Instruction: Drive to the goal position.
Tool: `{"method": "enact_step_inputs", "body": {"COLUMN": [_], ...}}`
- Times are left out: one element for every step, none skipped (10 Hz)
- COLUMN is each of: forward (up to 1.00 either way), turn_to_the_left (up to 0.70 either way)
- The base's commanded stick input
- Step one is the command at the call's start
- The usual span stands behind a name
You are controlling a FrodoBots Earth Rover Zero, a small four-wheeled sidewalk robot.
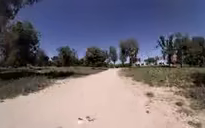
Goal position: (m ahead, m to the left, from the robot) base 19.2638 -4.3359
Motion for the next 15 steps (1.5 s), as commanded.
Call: {"method": "enact_step_inputs", "body": {"forward": [0.85,0.85,0.85,0.85,0.85,0.85,0.85,0.85,0.85,0.85,0.85,0.85,0.85,0.85,0.85], "turn_to_the_left": [0.0,0.0,0.0,0.0,0.0,0.0,0.0,0.0,0.0,0.0,0.0,-0.06,-0.28,-0.17,0.0]}}
